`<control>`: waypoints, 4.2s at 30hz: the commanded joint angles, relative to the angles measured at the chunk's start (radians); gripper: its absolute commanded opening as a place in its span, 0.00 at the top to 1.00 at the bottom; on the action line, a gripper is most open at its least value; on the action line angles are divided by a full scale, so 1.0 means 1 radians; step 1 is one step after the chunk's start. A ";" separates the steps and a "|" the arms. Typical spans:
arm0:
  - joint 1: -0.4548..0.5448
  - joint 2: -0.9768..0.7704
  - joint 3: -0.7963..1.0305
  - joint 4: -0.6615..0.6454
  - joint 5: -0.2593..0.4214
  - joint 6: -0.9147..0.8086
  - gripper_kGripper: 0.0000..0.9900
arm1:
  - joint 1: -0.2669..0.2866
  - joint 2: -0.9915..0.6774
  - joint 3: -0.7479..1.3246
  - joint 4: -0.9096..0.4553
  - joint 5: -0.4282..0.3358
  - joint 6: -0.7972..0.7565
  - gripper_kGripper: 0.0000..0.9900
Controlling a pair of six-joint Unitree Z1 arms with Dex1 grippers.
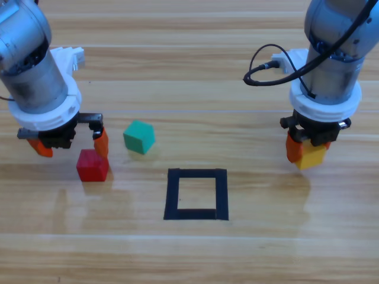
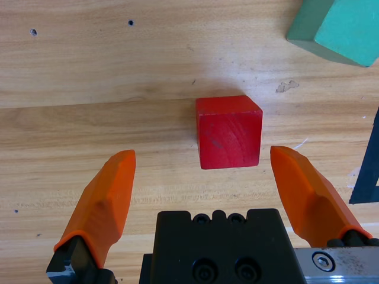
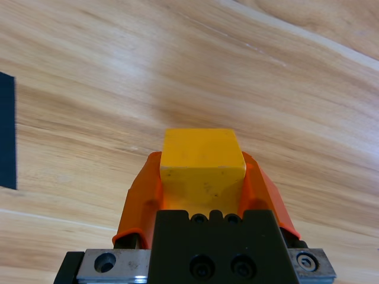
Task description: Stack the blocks in the rectangular block: red at the bottom, yellow in the middle, green on top
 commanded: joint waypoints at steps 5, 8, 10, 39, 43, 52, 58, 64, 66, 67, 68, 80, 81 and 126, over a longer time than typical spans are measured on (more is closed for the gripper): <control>-0.004 0.043 -0.004 0.007 0.000 -0.015 0.02 | -0.021 -0.045 0.040 0.009 -0.013 0.006 0.77; -0.011 0.091 -0.002 -0.016 0.003 -0.016 0.02 | -0.021 -0.046 0.041 0.009 -0.012 0.006 0.77; -0.016 0.137 -0.016 -0.027 0.003 -0.015 0.02 | -0.021 -0.045 0.044 0.006 -0.012 0.006 0.77; -0.023 0.091 -0.108 0.094 -0.010 0.010 0.94 | -0.021 -0.049 0.057 -0.001 0.014 -0.004 0.77; -0.051 0.059 -0.221 0.235 0.040 -0.059 0.98 | -0.021 -0.054 0.060 -0.001 0.016 -0.004 0.77; -0.247 0.157 -0.436 0.366 0.071 -0.271 0.98 | -0.021 -0.063 0.061 -0.001 0.017 -0.001 0.77; -0.350 0.286 -0.473 0.356 0.054 -0.367 0.98 | -0.021 -0.068 0.061 -0.001 0.022 0.003 0.77; -0.389 0.341 -0.476 0.312 0.040 -0.415 0.98 | -0.024 -0.068 0.061 -0.002 0.025 0.003 0.77; -0.392 0.349 -0.471 0.292 0.029 -0.416 0.98 | -0.027 -0.069 0.061 -0.002 0.033 0.003 0.77; -0.392 0.353 -0.471 0.284 0.025 -0.416 0.97 | -0.030 -0.069 0.060 -0.002 0.036 0.003 0.77; -0.392 0.355 -0.471 0.275 0.020 -0.416 0.97 | -0.031 -0.071 0.060 -0.002 0.037 0.003 0.77; -0.398 0.365 -0.459 0.195 -0.017 -0.383 0.97 | -0.033 -0.077 0.067 -0.013 0.034 0.004 0.77; -0.398 0.368 -0.458 0.192 -0.018 -0.381 0.97 | -0.033 -0.080 0.067 -0.013 0.034 0.004 0.77; -0.432 0.419 -0.456 0.137 -0.006 -0.384 0.96 | -0.050 -0.111 0.109 -0.047 0.066 -0.016 0.77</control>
